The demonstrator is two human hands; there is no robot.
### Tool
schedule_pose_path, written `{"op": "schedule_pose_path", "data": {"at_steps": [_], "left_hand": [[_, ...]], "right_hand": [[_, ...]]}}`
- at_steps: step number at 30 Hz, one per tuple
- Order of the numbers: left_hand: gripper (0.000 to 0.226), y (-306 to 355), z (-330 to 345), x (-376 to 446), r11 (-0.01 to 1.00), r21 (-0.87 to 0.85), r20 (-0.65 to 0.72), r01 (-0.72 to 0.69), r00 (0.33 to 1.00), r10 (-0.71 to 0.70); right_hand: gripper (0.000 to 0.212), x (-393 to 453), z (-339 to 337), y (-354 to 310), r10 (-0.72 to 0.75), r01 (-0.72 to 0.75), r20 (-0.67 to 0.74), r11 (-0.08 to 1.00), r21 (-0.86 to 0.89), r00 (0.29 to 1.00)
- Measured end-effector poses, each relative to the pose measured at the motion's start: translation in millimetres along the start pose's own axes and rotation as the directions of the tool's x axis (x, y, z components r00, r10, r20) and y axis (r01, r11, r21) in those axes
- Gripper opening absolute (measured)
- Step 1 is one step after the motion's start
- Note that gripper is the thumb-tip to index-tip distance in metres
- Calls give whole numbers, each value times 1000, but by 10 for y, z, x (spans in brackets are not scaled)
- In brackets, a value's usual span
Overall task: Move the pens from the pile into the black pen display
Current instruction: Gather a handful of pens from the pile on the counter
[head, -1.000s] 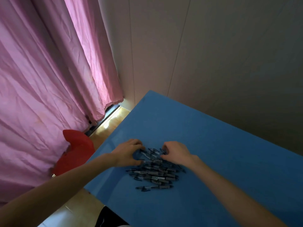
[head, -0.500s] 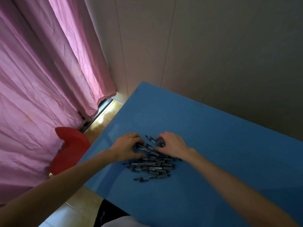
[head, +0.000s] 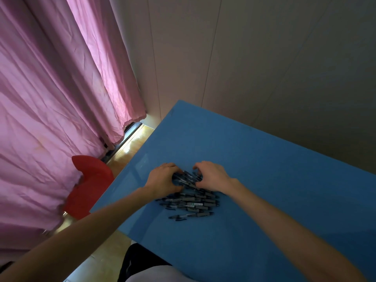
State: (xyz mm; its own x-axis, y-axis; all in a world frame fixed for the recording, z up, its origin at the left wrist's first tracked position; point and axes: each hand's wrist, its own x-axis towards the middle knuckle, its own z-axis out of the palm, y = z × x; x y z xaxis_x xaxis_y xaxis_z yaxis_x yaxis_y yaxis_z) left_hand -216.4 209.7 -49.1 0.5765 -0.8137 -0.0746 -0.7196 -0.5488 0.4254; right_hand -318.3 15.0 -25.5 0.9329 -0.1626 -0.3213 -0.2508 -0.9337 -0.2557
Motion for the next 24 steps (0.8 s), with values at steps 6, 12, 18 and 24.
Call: {"op": "schedule_pose_path", "data": {"at_steps": [6,12,18,24], "left_hand": [[71,60,160,-32,967,-227,1,119,993,-122],[76,95,153,3,970,-221,17,101,995,-100],[90,39,160,-58,968,-68,-30,241,970,-243],[84,78,180,-91,948,-175,21,267,963,-267]], "right_hand": [[75,35,59,-146,107,-110,-52,992,-64,993],[104,172,-79,-6,-17,34,107,987,-156,994],[76,378,-171,-112,-93,123,164,976,-182,982],[66,318,-152,6,-162,173,82,972,-157,983]]}}
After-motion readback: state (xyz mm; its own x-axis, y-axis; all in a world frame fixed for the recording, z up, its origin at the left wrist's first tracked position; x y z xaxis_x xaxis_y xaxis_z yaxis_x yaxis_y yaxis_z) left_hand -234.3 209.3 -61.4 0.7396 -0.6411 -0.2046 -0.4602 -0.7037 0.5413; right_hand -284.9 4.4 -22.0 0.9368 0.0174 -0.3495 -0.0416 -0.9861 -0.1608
